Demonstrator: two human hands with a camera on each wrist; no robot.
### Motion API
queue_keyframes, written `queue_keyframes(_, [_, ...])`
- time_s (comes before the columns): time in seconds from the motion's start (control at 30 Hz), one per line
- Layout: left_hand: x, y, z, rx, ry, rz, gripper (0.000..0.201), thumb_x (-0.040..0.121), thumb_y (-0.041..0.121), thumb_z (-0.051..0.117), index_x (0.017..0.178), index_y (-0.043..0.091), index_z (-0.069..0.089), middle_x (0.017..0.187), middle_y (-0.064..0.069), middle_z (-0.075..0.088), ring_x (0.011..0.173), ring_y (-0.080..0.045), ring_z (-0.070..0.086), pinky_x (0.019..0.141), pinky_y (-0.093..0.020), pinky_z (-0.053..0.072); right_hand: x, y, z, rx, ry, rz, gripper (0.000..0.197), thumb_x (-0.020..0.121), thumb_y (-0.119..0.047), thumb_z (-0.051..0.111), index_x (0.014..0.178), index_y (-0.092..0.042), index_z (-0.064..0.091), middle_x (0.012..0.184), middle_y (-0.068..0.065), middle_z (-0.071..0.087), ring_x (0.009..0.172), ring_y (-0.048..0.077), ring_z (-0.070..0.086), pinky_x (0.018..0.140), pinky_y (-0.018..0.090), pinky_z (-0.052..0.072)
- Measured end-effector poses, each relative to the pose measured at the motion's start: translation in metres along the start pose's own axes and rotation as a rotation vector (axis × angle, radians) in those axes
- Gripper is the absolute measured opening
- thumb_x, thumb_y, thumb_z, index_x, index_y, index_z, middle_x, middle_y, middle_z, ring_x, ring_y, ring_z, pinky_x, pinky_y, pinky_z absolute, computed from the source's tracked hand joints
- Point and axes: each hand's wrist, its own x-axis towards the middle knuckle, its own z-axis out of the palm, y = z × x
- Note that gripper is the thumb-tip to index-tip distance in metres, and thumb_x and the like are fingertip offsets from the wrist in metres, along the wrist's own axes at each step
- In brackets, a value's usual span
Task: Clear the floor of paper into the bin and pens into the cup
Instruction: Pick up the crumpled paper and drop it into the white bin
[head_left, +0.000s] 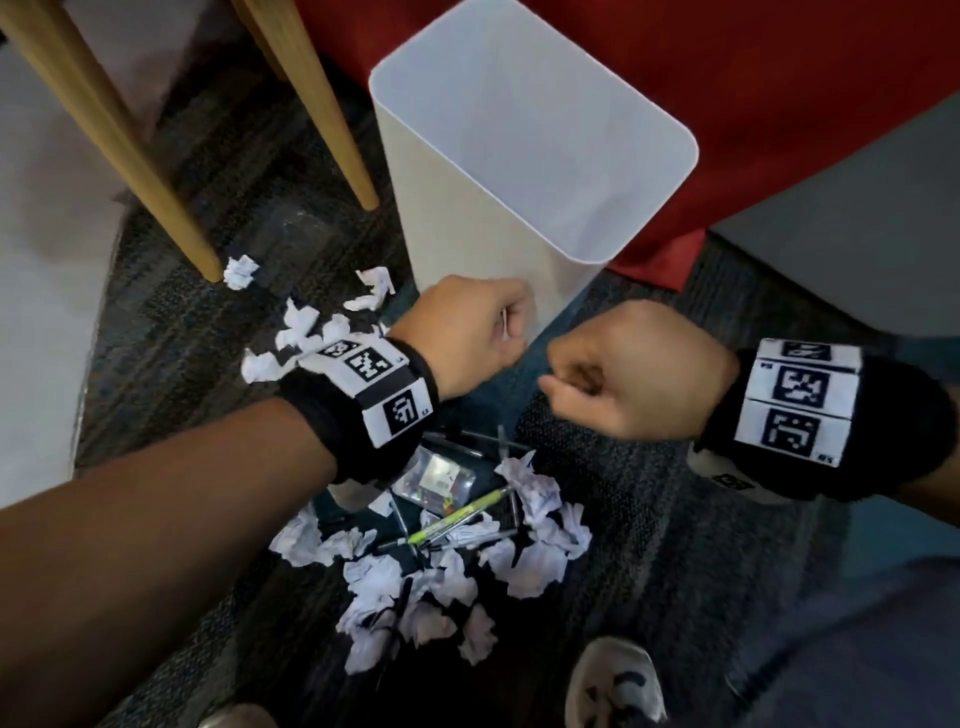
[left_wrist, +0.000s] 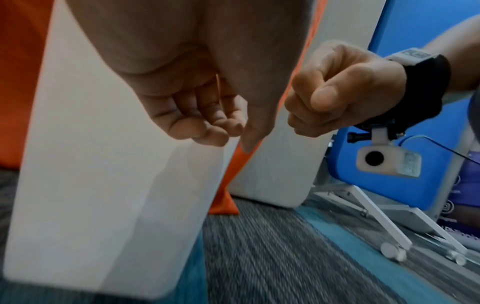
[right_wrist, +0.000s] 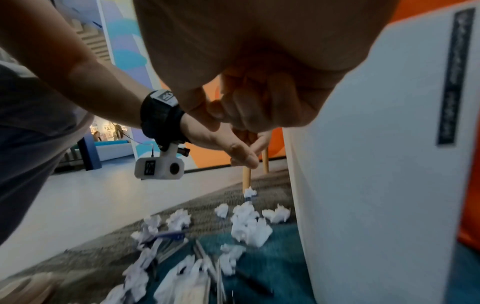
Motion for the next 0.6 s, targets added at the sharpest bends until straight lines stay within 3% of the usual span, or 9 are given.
queue_keyframes(0.13, [-0.003, -0.011, 0.047, 0.077, -0.2, -0.077, 0.011, 0.078, 0.016, 0.065, 0.079, 0.021, 0.056, 0.065, 0.008, 0.054, 0.071, -0.02, 0.057, 0.068, -0.029, 0.047, -0.008, 0.024, 0.051, 0.06, -0.14, 0.071, 0.034, 0.081, -0.052, 0.042, 0.059, -0.026, 0.039, 0.054, -0.006, 0.05, 0.053, 0.017, 0.049, 0.056, 0.036, 0.048])
queue_keyframes(0.23, [-0.004, -0.023, 0.079, 0.116, -0.306, -0.136, 0.009, 0.079, 0.02, 0.063, 0.08, 0.023, 0.054, 0.075, 0.004, 0.061, 0.077, -0.024, 0.06, 0.069, -0.031, 0.048, -0.013, 0.034, 0.09, 0.079, -0.225, 0.077, 0.034, 0.085, -0.055, 0.041, 0.071, -0.025, 0.051, 0.063, -0.007, 0.058, 0.059, 0.017, 0.055, 0.06, 0.034, 0.05])
queue_keyframes(0.37, [-0.005, -0.038, 0.116, 0.139, -0.387, -0.192, 0.006, 0.082, 0.021, 0.062, 0.086, 0.025, 0.059, 0.087, 0.002, 0.067, 0.085, -0.023, 0.062, 0.077, -0.033, 0.051, -0.02, 0.042, 0.13, 0.107, -0.35, 0.101, 0.029, 0.09, -0.055, 0.051, 0.081, -0.028, 0.058, 0.076, -0.008, 0.064, 0.068, 0.016, 0.059, 0.062, 0.029, 0.047])
queue_keyframes(0.53, [-0.007, -0.053, 0.15, 0.175, -0.499, -0.205, 0.021, 0.084, 0.025, 0.067, 0.104, 0.028, 0.061, 0.107, -0.001, 0.064, 0.099, -0.024, 0.061, 0.078, -0.03, 0.045, -0.024, 0.053, 0.171, 0.053, -0.57, 0.069, 0.024, 0.088, -0.054, 0.056, 0.1, -0.034, 0.059, 0.097, -0.007, 0.063, 0.088, 0.021, 0.062, 0.069, 0.035, 0.052])
queue_keyframes(0.6, [-0.012, -0.055, 0.159, 0.191, -0.536, -0.203, 0.028, 0.084, 0.028, 0.069, 0.111, 0.028, 0.06, 0.111, -0.003, 0.061, 0.102, -0.025, 0.059, 0.081, -0.032, 0.046, -0.028, 0.057, 0.179, 0.005, -0.631, 0.042, 0.034, 0.088, -0.054, 0.058, 0.117, -0.036, 0.056, 0.111, -0.005, 0.06, 0.099, 0.022, 0.06, 0.073, 0.037, 0.053])
